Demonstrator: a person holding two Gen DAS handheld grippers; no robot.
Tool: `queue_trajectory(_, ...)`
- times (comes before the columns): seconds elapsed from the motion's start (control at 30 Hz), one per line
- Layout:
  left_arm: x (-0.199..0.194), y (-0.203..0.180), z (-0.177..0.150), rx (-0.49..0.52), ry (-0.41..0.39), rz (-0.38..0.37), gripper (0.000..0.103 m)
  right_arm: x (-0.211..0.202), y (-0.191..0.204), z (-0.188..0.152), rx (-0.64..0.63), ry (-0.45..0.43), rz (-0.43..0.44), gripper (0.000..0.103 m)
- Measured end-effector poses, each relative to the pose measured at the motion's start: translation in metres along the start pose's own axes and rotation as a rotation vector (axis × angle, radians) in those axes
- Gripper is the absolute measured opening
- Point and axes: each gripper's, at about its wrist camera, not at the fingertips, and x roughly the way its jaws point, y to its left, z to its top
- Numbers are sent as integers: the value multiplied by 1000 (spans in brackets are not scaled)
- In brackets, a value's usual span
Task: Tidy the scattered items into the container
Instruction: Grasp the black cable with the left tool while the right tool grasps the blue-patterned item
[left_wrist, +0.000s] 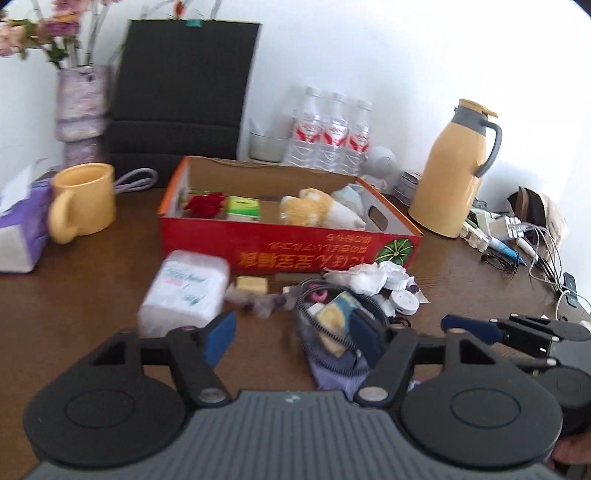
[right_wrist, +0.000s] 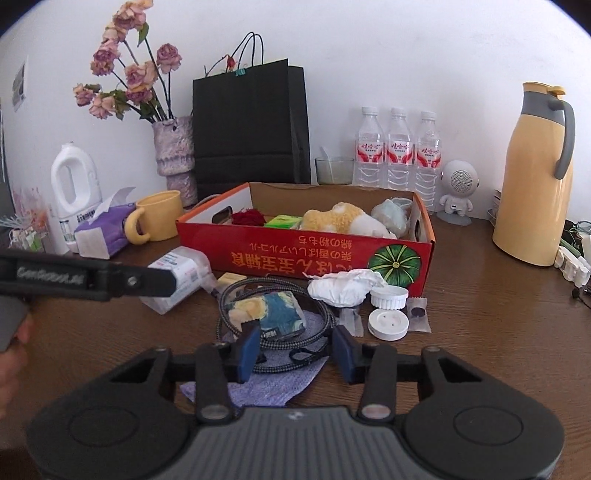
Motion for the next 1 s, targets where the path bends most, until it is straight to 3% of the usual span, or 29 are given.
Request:
queue_trajectory(0.03, 12, 0, 3, -4, 21, -5, 46, 4, -1, 1, -10, 5, -10, 40)
queue_trajectory(0.17, 53, 4, 6, -51, 97, -37, 37, 13, -13, 4, -6, 18, -43, 38)
queue_trajectory(0.3, 80, 15, -4, -133, 187, -113, 25, 18, -18, 1, 12, 13, 10, 38)
queue_trajectory(0.4, 74, 24, -7, -197, 182, -157, 18, 21, -13, -3, 6, 12, 11, 38)
queue_trajectory(0.53, 47, 23, -4, -207, 86, -214, 10, 18, -10, -6, 21, 5, 20, 38)
queue_trajectory(0.73, -7, 4, 3, -124, -81, -302, 10, -10, -7, -7, 57, -52, 34, 38)
queue_trajectory(0.9, -40, 8, -3, -177, -142, -378, 10, -48, -11, -5, 187, -172, 192, 39)
queue_trajectory(1.0, -50, 15, -17, -226, -148, -438, 10, -54, -18, -6, 280, -191, 292, 40)
